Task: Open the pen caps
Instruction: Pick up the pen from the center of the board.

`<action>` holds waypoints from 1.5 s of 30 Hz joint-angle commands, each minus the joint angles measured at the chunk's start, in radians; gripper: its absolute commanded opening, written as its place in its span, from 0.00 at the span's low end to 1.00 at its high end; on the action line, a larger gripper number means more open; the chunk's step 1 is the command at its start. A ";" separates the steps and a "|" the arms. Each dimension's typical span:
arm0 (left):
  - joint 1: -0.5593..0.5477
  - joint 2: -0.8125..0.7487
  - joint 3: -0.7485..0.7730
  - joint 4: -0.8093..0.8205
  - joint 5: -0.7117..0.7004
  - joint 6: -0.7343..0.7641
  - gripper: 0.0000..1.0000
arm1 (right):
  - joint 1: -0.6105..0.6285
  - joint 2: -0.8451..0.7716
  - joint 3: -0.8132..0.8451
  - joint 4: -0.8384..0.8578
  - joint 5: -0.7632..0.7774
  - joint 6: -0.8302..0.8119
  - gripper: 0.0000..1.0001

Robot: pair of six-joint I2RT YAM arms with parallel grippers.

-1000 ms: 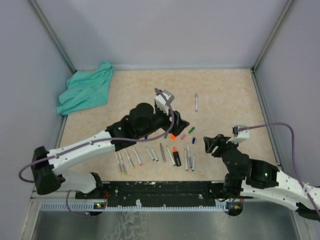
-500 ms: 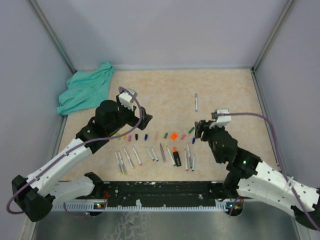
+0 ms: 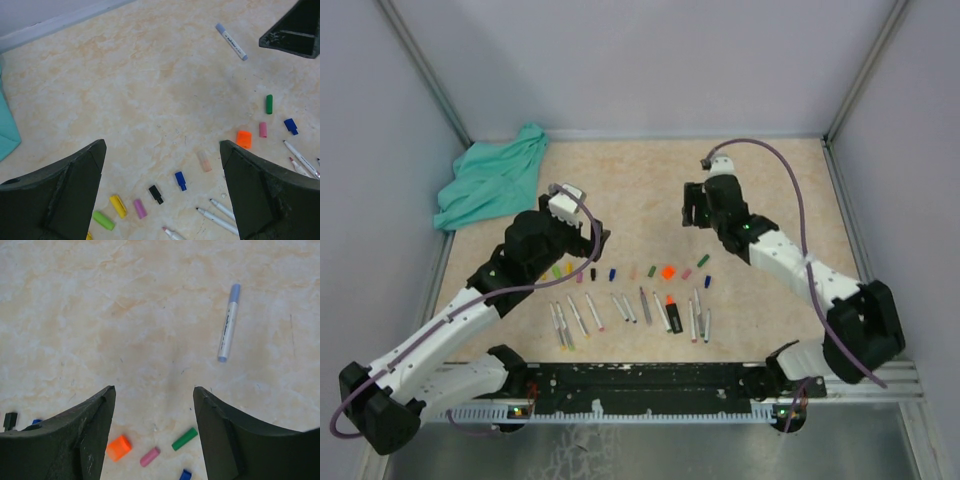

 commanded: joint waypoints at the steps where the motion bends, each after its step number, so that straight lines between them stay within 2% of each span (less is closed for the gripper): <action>1: 0.000 -0.001 -0.015 0.044 -0.053 0.034 0.99 | -0.042 0.184 0.210 -0.090 -0.023 0.017 0.65; 4: 0.000 -0.001 -0.019 0.048 -0.052 0.036 0.99 | -0.089 0.283 0.284 -0.141 -0.039 0.040 0.65; 14: 0.000 0.008 -0.022 0.052 -0.037 0.037 0.99 | -0.201 0.539 0.420 -0.231 -0.106 0.005 0.50; 27: 0.000 0.019 -0.025 0.054 -0.023 0.041 0.99 | -0.236 0.682 0.546 -0.260 -0.110 -0.005 0.44; 45: 0.001 0.033 -0.027 0.055 -0.021 0.045 0.99 | -0.279 0.782 0.635 -0.298 -0.124 -0.032 0.33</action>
